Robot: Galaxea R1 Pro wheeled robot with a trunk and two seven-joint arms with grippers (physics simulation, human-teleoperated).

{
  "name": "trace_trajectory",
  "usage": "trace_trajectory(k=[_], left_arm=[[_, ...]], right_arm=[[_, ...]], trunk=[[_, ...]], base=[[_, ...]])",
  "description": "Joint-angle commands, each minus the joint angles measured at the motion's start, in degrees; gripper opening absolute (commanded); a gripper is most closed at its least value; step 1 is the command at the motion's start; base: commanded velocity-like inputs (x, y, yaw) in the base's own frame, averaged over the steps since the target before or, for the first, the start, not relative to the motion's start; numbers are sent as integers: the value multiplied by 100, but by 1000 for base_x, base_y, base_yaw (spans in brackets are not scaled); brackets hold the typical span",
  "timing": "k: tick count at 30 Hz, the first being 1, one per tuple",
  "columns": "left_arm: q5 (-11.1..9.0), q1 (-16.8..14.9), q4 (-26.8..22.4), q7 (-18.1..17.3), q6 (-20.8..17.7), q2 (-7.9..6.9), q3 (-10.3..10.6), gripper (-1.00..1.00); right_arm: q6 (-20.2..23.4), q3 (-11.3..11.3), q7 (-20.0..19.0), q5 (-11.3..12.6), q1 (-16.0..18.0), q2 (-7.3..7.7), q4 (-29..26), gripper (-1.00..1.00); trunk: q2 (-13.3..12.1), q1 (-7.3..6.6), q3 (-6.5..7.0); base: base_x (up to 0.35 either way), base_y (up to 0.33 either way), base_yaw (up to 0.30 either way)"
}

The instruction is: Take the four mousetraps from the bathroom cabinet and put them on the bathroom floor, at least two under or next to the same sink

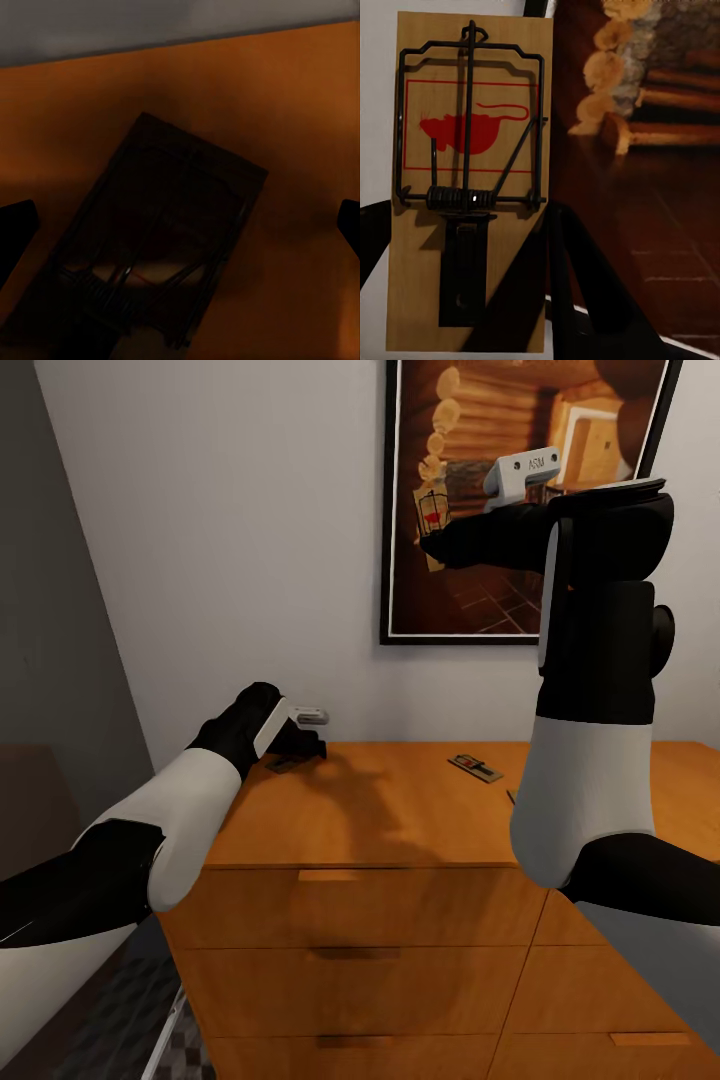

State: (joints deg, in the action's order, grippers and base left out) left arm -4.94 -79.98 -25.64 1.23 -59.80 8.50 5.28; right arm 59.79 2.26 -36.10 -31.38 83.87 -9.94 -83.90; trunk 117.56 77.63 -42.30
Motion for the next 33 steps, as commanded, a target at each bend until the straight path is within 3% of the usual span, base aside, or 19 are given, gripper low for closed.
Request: trace_trajectory(k=[1, 22, 33], left_arm=[[-77, 0, 32, 12, -20, -7, 34, 100], [-77, 0, 31, 18, -20, -15, 43, 100], [-77, 0, 32, 21, -20, -23, 182, 100]], right_arm=[[21, 11, -47, -42, 6, -6, -3, -100], [21, 11, -47, -43, 6, -6, 1, -100], [21, 11, -47, -43, 6, -6, 3, -100]], trunk=[[2, 0, -8], [2, 0, -8], [2, 0, -8]], base=[[-7, 0, 0], [-14, 0, 0], [0, 0, 0]])
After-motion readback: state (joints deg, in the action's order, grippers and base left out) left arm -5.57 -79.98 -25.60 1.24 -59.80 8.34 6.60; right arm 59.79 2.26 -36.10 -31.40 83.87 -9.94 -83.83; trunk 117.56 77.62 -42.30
